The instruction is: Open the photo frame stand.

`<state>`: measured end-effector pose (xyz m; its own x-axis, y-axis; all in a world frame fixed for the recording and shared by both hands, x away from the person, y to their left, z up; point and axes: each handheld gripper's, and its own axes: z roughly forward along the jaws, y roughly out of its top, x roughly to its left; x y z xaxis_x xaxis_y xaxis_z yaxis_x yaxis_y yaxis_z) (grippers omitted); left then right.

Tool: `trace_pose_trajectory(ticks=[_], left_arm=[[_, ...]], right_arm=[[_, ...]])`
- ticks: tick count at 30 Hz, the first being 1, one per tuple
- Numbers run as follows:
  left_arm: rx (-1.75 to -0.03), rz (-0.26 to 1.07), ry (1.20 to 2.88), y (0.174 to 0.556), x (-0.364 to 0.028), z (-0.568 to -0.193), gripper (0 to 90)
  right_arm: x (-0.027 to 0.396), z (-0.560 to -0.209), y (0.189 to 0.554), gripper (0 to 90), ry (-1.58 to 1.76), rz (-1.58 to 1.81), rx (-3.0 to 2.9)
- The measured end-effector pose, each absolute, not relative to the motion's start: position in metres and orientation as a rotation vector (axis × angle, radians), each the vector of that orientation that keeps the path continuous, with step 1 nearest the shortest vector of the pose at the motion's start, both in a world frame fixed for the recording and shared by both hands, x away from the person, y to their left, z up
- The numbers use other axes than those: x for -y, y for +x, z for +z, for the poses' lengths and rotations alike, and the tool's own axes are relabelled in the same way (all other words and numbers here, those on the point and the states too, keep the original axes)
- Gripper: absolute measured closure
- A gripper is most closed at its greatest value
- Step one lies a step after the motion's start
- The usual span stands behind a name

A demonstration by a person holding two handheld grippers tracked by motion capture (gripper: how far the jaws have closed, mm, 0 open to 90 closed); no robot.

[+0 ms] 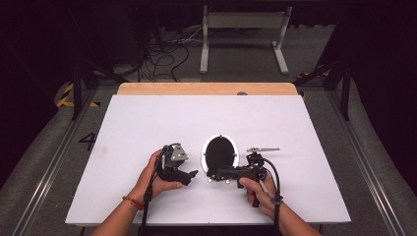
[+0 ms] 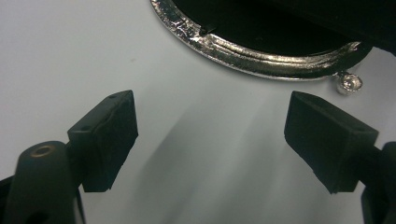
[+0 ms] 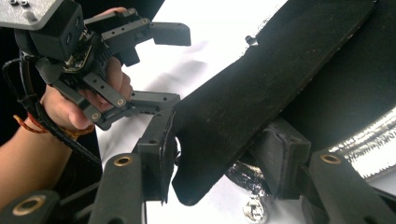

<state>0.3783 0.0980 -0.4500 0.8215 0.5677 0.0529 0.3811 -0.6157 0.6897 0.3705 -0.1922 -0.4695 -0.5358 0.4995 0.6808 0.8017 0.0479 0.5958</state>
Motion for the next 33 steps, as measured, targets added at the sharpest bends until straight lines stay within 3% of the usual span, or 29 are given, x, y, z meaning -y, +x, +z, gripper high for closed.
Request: trace_pose_trajectory(ticks=[22, 33], left_arm=[[-0.743, 0.154, 2.215, 0.405, -0.085, -0.452, 19.0], [-0.669, 0.093, 2.225, 0.412, -0.079, -0.458, 19.9]], right_arm=[[0.194, -0.467, 0.370, 55.0, -1.161, -1.510, 2.210], [0.195, -0.461, 0.361, 55.0, -1.052, -1.508, 2.371]])
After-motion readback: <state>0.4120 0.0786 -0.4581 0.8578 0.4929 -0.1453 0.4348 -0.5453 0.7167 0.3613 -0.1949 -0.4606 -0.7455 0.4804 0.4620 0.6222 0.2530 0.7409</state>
